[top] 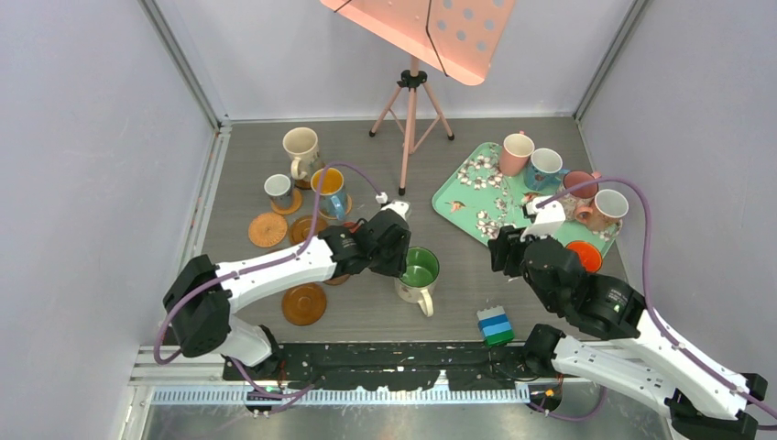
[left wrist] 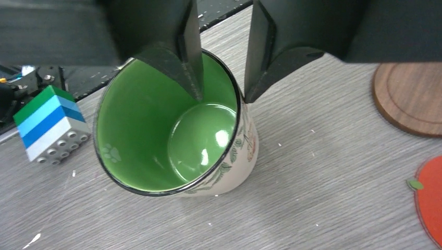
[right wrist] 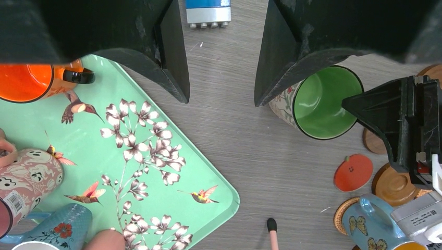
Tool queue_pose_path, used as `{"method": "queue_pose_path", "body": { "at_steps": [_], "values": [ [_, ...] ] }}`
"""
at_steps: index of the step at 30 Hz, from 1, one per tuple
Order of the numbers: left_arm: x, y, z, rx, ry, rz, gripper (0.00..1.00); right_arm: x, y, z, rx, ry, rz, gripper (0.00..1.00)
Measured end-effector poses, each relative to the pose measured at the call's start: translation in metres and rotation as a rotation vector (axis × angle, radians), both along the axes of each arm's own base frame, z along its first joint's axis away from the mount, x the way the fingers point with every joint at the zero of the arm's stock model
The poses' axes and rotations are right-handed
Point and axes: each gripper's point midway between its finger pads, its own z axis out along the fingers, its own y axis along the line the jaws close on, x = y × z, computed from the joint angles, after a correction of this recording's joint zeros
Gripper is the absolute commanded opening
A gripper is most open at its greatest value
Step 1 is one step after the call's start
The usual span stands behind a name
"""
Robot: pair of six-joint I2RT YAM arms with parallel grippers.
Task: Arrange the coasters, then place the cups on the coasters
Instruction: Pick up the cup at the center of the board.
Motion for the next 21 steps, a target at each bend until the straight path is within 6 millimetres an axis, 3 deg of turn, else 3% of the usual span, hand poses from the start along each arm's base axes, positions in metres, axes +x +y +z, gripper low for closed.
{"method": "queue_pose_path", "body": {
  "at_steps": [14, 17, 21],
  "values": [
    [-0.006, -0.004, -0.004, 0.03, 0.045, -0.054, 0.0, -0.001, -0.003, -0.006, -0.025, -0.001, 0.008, 0.57],
    [-0.006, -0.001, -0.005, 0.051, 0.037, -0.073, 0.0, -0.002, -0.003, -0.009, -0.027, 0.002, 0.007, 0.57],
    [-0.006, 0.002, -0.004, 0.072, 0.034, -0.093, 0.2, -0.002, -0.004, -0.013, -0.034, 0.006, 0.008, 0.57]
  ]
}}
